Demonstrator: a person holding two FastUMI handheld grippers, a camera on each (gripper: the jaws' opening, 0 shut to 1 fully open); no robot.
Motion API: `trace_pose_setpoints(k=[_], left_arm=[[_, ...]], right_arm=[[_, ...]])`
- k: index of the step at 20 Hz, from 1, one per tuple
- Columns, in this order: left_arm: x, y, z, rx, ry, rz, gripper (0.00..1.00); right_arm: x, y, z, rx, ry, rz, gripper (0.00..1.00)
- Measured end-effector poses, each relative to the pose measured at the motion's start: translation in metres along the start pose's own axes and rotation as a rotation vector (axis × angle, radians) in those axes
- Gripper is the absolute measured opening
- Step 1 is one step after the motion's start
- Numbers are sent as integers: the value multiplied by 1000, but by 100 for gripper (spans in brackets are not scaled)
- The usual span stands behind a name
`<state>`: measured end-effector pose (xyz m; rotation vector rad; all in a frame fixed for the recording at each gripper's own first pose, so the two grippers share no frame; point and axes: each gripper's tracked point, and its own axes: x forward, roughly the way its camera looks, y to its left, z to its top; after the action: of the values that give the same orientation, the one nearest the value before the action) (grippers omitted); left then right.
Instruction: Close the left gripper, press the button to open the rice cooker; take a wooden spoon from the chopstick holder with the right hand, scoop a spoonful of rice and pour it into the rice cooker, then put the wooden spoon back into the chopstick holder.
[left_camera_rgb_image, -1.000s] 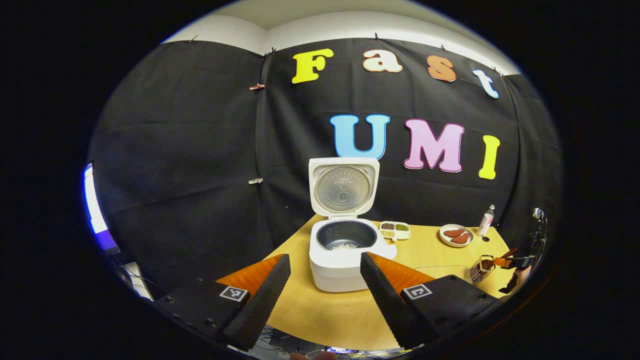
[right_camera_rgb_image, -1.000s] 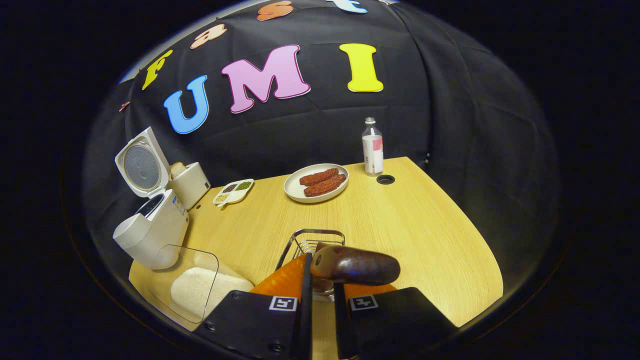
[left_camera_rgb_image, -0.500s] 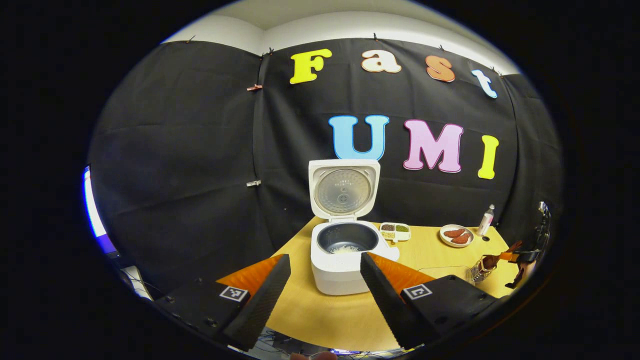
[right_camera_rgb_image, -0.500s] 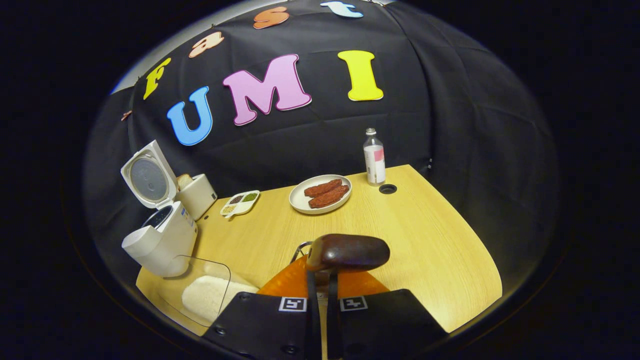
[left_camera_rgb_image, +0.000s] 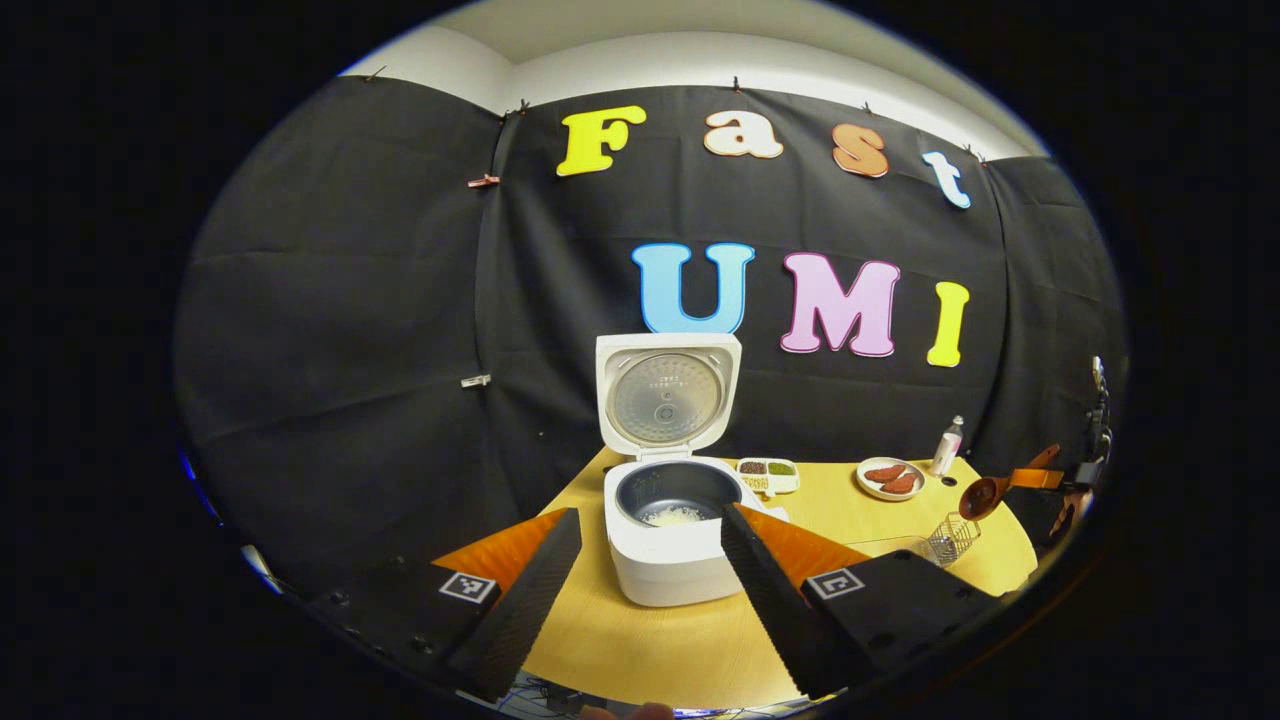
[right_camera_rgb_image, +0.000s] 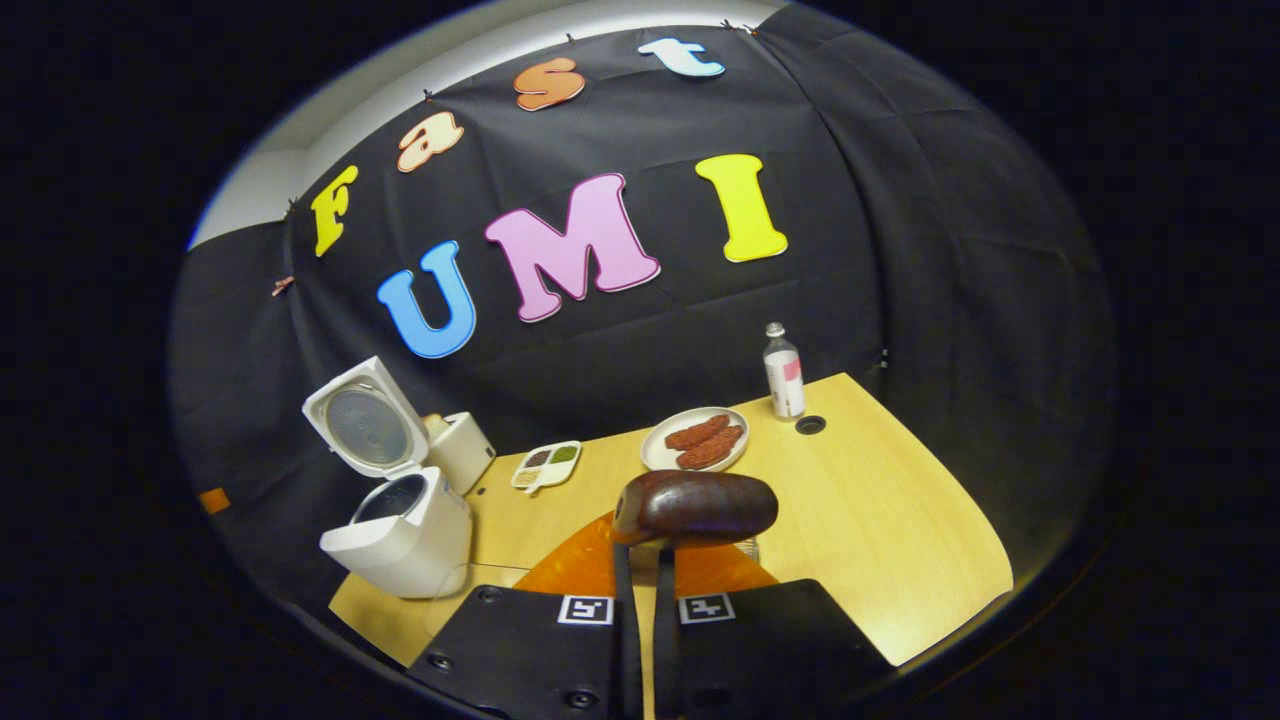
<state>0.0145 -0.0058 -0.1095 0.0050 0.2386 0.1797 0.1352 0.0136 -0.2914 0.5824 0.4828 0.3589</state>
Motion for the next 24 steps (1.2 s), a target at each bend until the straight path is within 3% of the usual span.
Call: trace_pose_setpoints(k=[6,12,19,24], left_arm=[[5,12,2,16,-24,-71,97],[11,20,-4,15,-16,-127,97],[20,36,-11,10,1,-139,97],[25,51,-17,-12,19,-129,97]], right_arm=[[-15,79,-41,-45,98,100,9],[2,97,-107,-280,235,40,9],[38,86,-163,-529,355,-64,10],[44,115,-190,-417,399,-31,9]])
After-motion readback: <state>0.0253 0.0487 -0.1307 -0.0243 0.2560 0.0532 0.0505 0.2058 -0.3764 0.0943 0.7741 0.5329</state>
